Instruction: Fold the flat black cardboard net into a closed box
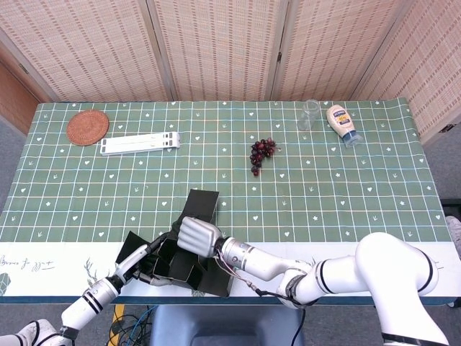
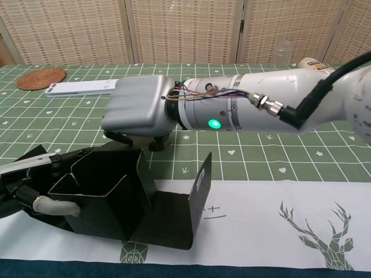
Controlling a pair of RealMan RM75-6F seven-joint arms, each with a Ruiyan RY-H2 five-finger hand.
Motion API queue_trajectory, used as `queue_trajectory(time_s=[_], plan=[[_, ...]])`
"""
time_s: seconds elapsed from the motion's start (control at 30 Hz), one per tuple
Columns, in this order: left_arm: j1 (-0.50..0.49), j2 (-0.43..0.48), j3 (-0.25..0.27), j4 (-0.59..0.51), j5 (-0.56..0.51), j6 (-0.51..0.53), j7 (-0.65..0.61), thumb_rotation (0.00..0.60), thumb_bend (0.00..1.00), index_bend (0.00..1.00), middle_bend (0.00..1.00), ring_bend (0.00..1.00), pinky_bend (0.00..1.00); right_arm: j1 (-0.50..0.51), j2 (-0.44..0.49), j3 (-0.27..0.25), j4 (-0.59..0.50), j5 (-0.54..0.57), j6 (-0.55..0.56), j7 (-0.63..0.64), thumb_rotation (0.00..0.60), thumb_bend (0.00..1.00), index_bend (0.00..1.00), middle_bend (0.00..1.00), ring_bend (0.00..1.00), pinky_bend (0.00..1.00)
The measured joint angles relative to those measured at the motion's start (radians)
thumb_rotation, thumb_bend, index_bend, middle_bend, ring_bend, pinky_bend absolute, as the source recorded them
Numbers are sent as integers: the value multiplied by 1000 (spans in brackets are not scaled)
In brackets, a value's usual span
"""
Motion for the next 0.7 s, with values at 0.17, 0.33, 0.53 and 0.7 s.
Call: queue_trajectory(time_s=[0.17,0.33,0.53,0.7], plan=[[-11,-12,13,22,5,5,-20,600,93,45,15,714,929,-1,-8,1,12,-23,-1,8,600,359,427,454,881,1000],[-15,-24,20,36,4,11,-28,600,93,70,36,714,929,-7,-20,-1,29,-70,11,13,600,367,427,455,881,1000],[-16,-34,27,49,0,22,-32,600,93,142,110,718,929,-18,-38,0,58,-126,23,34,600,369,428,455,881,1000],[-15,-38,33,57,1,32,-39,600,93,267,247,728,929,-37,-46,5,67,-148,39,49,600,369,396,370,878,1000]])
